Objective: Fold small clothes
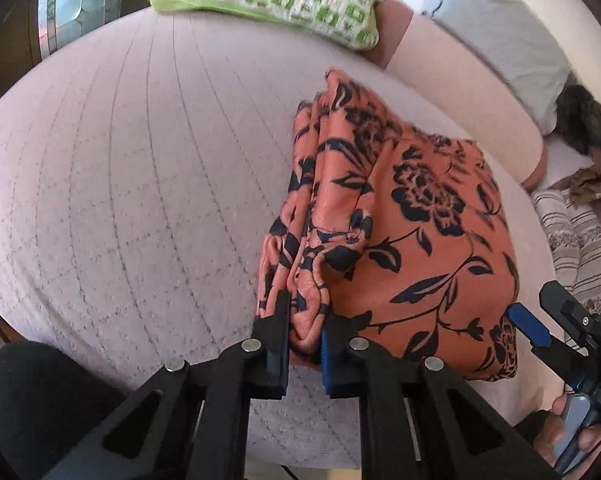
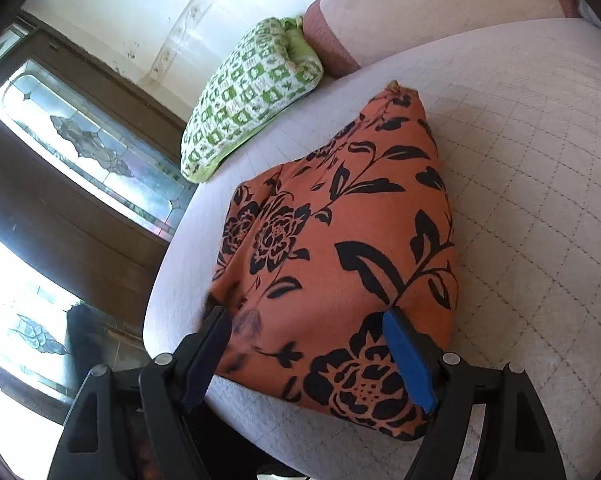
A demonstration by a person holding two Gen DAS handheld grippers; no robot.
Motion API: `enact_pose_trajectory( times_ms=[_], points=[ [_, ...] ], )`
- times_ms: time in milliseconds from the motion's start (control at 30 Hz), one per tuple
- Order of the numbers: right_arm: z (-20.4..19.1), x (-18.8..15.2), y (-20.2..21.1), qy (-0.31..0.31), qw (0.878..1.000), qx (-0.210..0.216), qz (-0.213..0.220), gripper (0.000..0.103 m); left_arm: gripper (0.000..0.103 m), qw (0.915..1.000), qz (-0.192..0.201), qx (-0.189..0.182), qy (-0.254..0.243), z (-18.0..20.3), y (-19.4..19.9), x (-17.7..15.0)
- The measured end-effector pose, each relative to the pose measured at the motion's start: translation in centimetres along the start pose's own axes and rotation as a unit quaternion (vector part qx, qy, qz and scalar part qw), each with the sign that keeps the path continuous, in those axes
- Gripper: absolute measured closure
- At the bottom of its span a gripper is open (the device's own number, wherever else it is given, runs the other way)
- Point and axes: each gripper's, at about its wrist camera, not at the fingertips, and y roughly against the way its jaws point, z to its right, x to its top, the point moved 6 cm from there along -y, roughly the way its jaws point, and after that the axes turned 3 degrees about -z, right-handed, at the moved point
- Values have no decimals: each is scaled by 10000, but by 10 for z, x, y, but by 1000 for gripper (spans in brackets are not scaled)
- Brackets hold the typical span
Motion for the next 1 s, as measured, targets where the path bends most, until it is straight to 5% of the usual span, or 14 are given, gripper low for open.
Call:
enact_pose_trajectory(
  times_ms=[267,400,633,733,900,1000],
  points=[
    [-7,22,12,235,9995,-89,196,22,90,9978,608,172,-200,2,33,9],
    [-3,25,6,299,9993,-195,103,22,89,9999,36,134,83,-13,4,0],
    [1,53,1,68,9998,114,147,18,86,9996,92,245,-114,-3,3,4],
    [31,51,-33,-593,9974,165,-385,14,82,9996,12,243,-170,4,7,6],
    [30,50,-32,-484,9980,281,-279,13,82,9953,717,359,-539,22,59,32],
    [29,47,-33,-406,9984,311,-228,11,80,9915,960,85,-868,50,68,58]
  ],
)
